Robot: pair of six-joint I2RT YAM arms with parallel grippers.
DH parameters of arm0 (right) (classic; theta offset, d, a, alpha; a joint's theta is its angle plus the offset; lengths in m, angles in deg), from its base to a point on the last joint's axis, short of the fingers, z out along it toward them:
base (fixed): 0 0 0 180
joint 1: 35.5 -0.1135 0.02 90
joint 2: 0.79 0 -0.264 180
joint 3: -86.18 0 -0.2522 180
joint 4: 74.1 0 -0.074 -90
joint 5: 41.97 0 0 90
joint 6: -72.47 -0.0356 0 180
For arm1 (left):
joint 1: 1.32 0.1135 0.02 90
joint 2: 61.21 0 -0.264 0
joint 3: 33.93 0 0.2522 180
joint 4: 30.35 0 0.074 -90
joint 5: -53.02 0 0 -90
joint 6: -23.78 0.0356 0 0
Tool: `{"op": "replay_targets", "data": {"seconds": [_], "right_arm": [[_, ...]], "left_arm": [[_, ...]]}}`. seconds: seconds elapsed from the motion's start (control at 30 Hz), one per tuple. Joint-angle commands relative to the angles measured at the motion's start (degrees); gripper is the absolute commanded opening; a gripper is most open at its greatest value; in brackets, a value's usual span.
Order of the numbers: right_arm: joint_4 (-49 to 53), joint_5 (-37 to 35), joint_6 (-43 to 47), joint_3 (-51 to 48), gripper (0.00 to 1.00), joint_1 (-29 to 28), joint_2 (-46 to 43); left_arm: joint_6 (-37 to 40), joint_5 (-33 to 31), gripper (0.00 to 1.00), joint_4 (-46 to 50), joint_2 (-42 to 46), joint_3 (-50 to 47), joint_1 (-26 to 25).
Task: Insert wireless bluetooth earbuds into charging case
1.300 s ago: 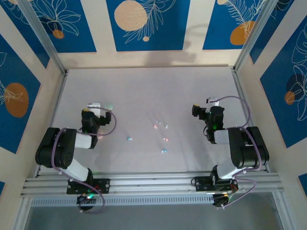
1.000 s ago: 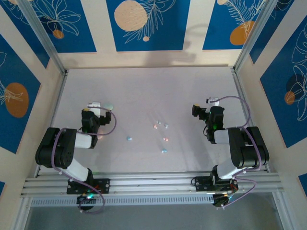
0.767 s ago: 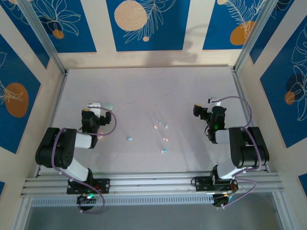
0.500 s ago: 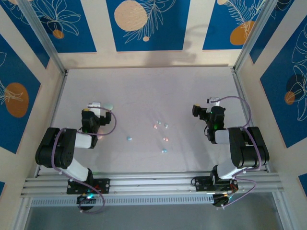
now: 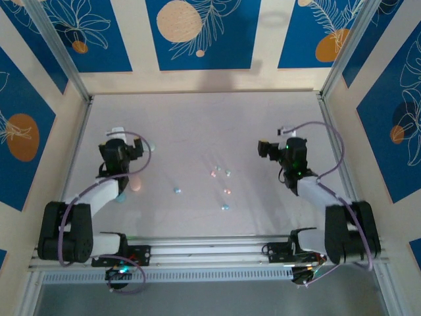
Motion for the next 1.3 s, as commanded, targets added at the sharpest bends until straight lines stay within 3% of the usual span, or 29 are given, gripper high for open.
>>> {"op": "replay_targets", "data": {"seconds": [0.0, 0.17, 0.23, 0.33, 0.77, 0.9, 1.27], "right_arm": [[25.62, 4.26, -8.65, 9.96, 0.99, 0.00, -5.42], [33.26, 22.96, -11.59, 13.39, 0.95, -0.74, -9.20], [34.38, 26.55, -10.94, 13.57, 0.94, -2.04, -10.70], [37.11, 27.61, -10.67, 14.71, 0.94, -4.25, -11.47], [40.94, 23.54, -11.98, 16.13, 0.97, -8.14, -6.45], [43.47, 21.19, -10.64, 17.13, 0.97, -8.07, -6.66], [46.42, 16.59, -11.14, 17.32, 0.98, -7.63, -5.91]], "left_arm": [[-8.82, -4.53, 1.00, 24.29, 1.28, 7.66, 0.06], [-10.42, 16.60, 0.95, 30.63, -2.02, 12.76, 0.01], [-13.19, 20.07, 0.89, 33.92, -4.85, 14.53, 0.01], [-15.27, 19.25, 0.81, 38.16, -9.25, 16.63, 0.03], [-8.72, 18.41, 0.91, 50.56, -29.92, 37.56, -0.43], [-5.15, 14.89, 0.92, 55.93, -35.86, 45.04, -1.78], [0.31, 12.05, 0.88, 62.36, -45.81, 54.40, -4.21]]}}
